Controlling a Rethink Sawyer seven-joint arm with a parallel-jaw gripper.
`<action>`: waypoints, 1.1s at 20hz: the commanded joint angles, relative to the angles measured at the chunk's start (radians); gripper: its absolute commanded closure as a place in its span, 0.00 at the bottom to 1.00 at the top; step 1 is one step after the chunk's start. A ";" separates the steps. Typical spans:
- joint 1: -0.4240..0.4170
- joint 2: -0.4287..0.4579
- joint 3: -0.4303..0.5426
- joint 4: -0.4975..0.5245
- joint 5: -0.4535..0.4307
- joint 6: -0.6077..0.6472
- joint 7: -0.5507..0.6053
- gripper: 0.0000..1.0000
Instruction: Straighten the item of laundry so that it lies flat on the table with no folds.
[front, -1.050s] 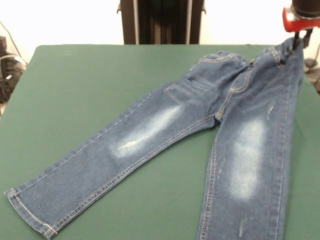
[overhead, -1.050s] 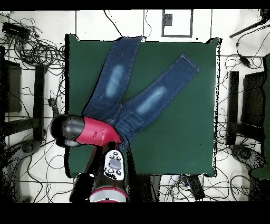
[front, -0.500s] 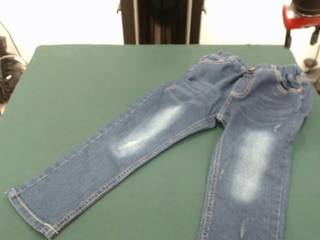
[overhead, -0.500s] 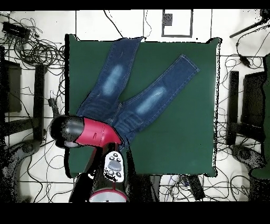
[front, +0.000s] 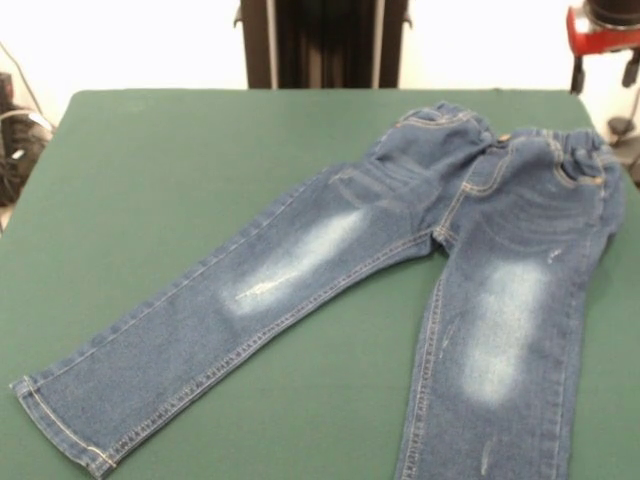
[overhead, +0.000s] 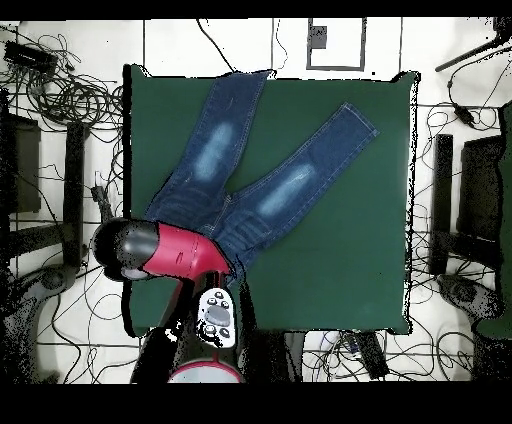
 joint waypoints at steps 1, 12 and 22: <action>0.043 -0.021 -0.001 0.043 0.004 0.048 0.298 0.00; 0.020 -0.055 -0.202 -0.071 -0.179 -0.083 0.185 0.00; -0.172 -0.065 -0.102 -0.038 -0.310 -0.244 0.033 0.00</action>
